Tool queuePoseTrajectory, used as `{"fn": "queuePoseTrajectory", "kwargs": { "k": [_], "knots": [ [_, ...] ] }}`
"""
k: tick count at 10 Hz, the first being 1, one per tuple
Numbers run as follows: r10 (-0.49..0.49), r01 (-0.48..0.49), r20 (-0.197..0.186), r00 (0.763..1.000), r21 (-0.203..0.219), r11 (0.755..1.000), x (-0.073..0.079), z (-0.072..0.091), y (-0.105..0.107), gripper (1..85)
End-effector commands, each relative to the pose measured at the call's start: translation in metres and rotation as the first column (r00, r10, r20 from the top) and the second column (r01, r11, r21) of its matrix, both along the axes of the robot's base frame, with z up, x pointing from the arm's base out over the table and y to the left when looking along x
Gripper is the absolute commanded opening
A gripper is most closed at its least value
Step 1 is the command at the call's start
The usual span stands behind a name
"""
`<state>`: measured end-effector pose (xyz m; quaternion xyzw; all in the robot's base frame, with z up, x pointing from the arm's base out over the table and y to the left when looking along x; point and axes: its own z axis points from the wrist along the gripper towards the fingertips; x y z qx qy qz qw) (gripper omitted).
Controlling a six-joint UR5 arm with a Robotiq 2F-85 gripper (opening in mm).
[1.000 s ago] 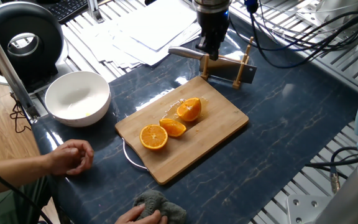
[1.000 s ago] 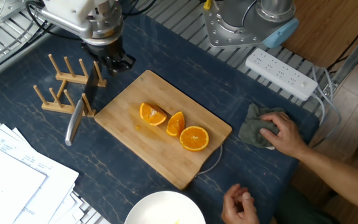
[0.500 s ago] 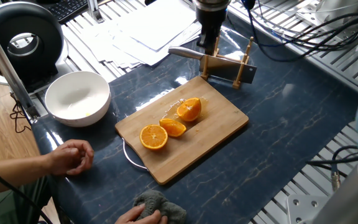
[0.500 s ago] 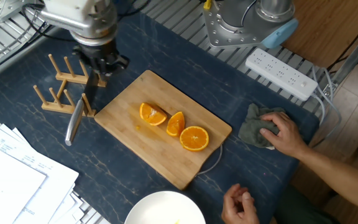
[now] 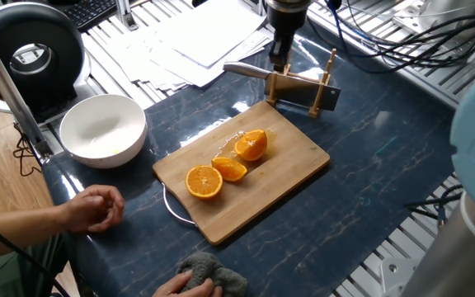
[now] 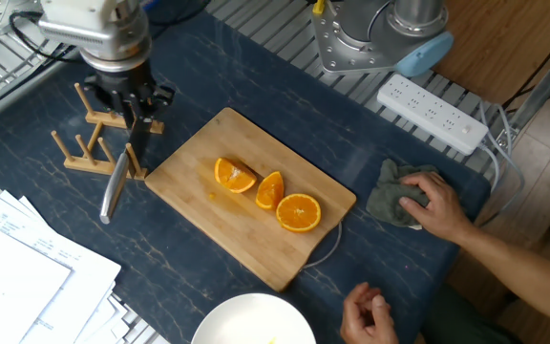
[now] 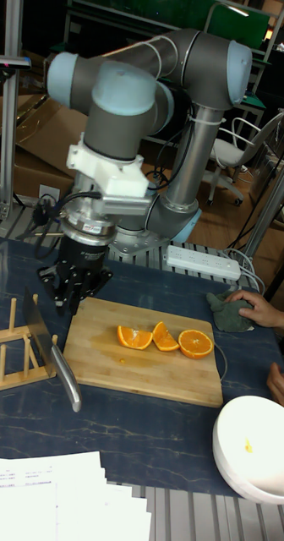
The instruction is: Chop the orange
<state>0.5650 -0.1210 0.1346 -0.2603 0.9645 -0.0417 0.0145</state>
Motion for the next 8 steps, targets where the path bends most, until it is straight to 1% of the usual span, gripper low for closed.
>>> {"fn": "queuePoseTrajectory", "kwargs": {
  "k": [1,2,3,4,5,7,8],
  "knots": [
    [0.011,-0.012,-0.014,1.0,-0.011,1.0,-0.004,-0.018,-0.026,24.0],
    [0.011,-0.011,-0.016,1.0,-0.008,1.0,-0.006,-0.024,-0.031,24.0],
    [-0.001,0.001,-0.022,1.0,0.001,1.0,-0.009,-0.027,-0.031,24.0],
    [-0.008,0.008,-0.029,1.0,-0.009,1.0,-0.011,-0.03,-0.035,24.0],
    [-0.015,0.015,-0.035,0.999,-0.001,1.0,-0.012,-0.034,-0.035,24.3],
    [-0.034,0.036,-0.049,0.998,0.042,0.998,-0.016,-0.039,-0.025,26.0],
    [-0.038,0.041,-0.052,0.998,0.051,0.998,-0.016,-0.04,-0.022,26.0]
  ]
}}
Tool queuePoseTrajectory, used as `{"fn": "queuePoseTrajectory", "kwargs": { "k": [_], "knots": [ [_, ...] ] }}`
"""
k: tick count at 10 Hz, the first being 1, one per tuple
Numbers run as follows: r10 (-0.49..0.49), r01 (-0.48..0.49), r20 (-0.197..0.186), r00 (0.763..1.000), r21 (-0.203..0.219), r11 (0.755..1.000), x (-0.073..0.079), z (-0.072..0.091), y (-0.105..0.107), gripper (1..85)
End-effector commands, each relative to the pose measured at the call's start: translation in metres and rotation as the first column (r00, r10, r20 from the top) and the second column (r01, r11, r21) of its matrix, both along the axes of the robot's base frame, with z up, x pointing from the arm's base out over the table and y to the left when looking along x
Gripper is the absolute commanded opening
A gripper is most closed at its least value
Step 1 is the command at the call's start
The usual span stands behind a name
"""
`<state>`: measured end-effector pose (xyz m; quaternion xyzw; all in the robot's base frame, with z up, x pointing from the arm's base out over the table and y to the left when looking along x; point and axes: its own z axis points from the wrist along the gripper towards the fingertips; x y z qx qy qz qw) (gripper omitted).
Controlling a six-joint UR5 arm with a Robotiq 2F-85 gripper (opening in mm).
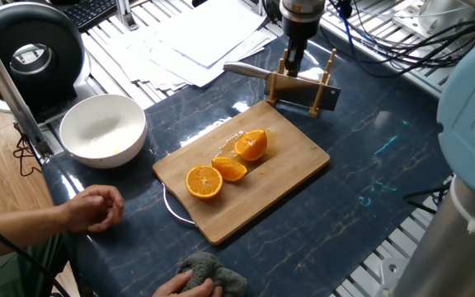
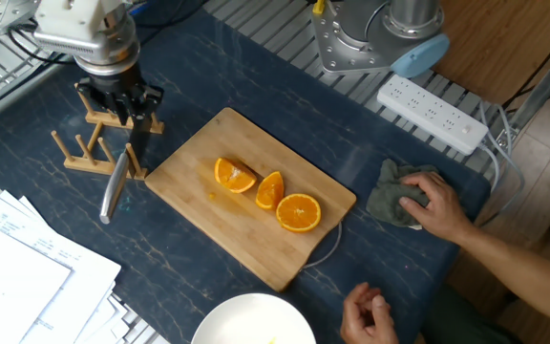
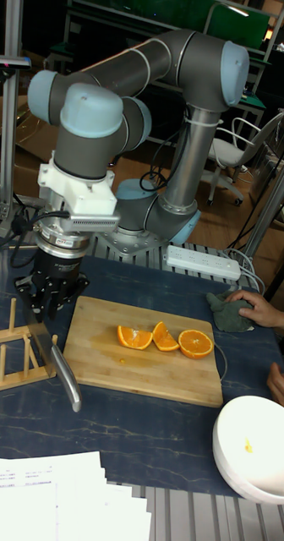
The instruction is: Chop the orange
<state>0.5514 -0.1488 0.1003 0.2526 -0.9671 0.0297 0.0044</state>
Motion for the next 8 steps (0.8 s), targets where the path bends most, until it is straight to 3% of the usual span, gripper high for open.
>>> {"fn": "queuePoseTrajectory", "kwargs": {
  "k": [1,8],
  "knots": [
    [-0.016,0.016,-0.004,1.0,0.036,0.999,0.0,-0.008,0.006,26.0],
    [0.035,-0.036,0.025,0.999,0.032,0.999,0.014,-0.026,0.003,25.3]
  ]
}}
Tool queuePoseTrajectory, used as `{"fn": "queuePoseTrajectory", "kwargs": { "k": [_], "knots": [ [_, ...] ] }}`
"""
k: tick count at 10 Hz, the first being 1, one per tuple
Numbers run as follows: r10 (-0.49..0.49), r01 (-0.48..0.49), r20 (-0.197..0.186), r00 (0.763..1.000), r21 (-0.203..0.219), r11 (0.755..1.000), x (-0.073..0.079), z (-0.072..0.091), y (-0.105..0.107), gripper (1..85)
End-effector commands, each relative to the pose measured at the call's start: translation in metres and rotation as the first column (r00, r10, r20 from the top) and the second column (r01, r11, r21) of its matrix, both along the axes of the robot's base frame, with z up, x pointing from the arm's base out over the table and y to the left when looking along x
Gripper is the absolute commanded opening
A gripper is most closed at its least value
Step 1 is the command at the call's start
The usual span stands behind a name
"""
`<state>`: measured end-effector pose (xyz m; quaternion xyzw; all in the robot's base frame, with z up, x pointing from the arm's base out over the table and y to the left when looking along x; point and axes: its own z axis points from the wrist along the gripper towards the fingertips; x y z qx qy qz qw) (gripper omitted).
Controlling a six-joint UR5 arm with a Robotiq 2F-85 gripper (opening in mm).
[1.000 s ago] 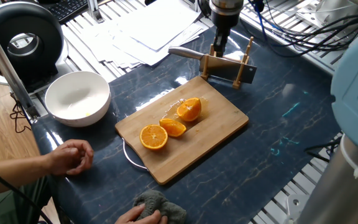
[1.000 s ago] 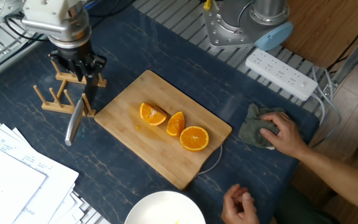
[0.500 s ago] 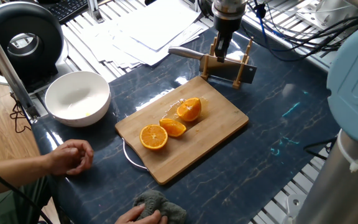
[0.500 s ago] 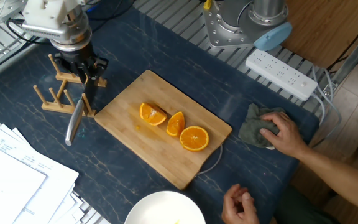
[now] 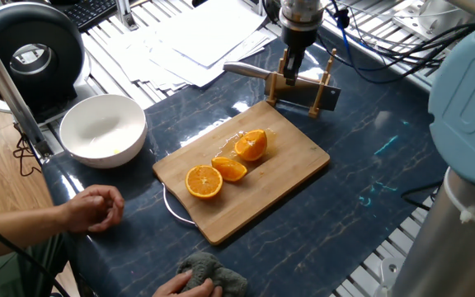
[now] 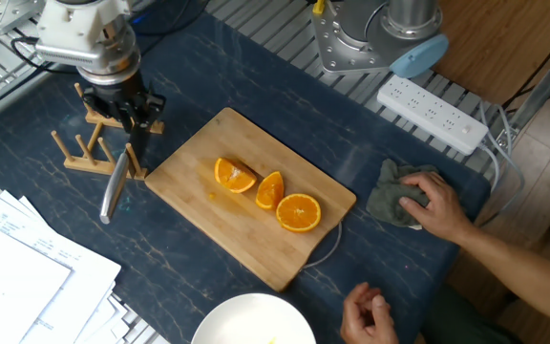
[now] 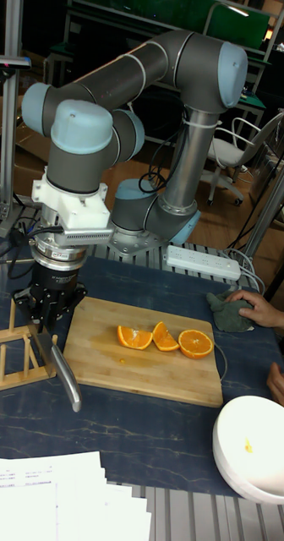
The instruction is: Chop the orange
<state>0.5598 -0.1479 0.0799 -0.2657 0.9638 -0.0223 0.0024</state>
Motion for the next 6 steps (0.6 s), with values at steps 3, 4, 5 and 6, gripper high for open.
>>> {"fn": "queuePoseTrajectory", "kwargs": {
  "k": [3,4,5,6],
  "knots": [
    [0.003,-0.004,0.011,1.0,0.024,1.0,0.0049,-0.0084,0.0033,23.7],
    [0.0,-0.001,0.011,1.0,0.024,1.0,0.0043,-0.0088,0.0027,21.7],
    [-0.003,0.002,0.014,1.0,0.028,1.0,0.0047,-0.0095,0.0029,19.7],
    [-0.004,0.004,0.016,1.0,0.028,1.0,0.005,-0.0107,0.0024,19.0]
  ]
}}
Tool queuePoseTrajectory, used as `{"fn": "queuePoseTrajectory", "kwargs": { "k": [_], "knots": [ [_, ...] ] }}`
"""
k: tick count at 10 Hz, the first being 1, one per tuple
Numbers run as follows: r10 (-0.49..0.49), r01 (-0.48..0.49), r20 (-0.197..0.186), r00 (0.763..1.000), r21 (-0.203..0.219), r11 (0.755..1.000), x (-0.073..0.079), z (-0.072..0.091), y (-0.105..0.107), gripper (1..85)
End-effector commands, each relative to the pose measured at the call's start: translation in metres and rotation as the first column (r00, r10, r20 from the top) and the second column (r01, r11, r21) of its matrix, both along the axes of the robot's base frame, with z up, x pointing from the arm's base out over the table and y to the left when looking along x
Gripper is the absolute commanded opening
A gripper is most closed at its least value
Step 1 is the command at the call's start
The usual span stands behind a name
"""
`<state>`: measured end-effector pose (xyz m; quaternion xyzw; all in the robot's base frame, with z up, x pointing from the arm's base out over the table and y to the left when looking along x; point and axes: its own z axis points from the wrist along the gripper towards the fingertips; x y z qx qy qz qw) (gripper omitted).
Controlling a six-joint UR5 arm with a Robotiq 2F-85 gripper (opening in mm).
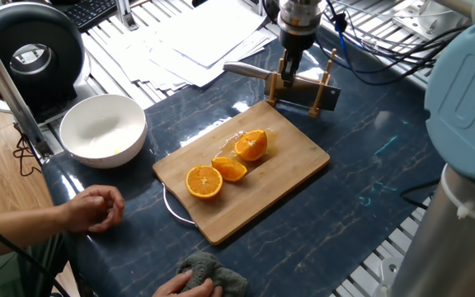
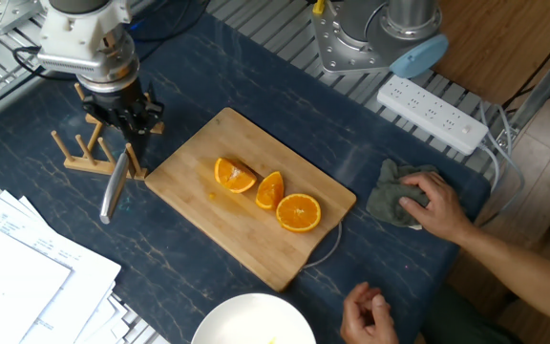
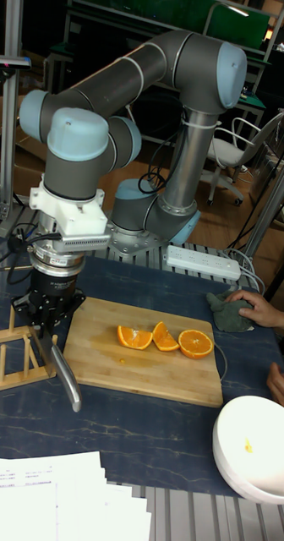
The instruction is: Chop the orange
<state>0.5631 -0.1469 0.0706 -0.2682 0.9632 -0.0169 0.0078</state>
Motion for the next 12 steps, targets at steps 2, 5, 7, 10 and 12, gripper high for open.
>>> {"fn": "queuePoseTrajectory", "kwargs": {
  "k": [2,5,7,10,12],
  "knots": [
    [-0.011,0.011,0.01,1.0,0.018,1.0,0.002,-0.005,0.001,16.3],
    [-0.047,0.047,-0.023,0.999,0.014,0.999,-0.008,0.002,0.001,1.3],
    [-0.016,0.014,-0.027,1.0,-0.072,0.997,-0.011,0.029,-0.013,1.3],
    [-0.008,-0.006,-0.044,0.999,-0.294,0.956,-0.028,0.103,-0.029,1.3],
    [-0.148,0.111,-0.077,0.986,-0.353,0.929,-0.064,0.142,0.004,1.3]
  ]
}}
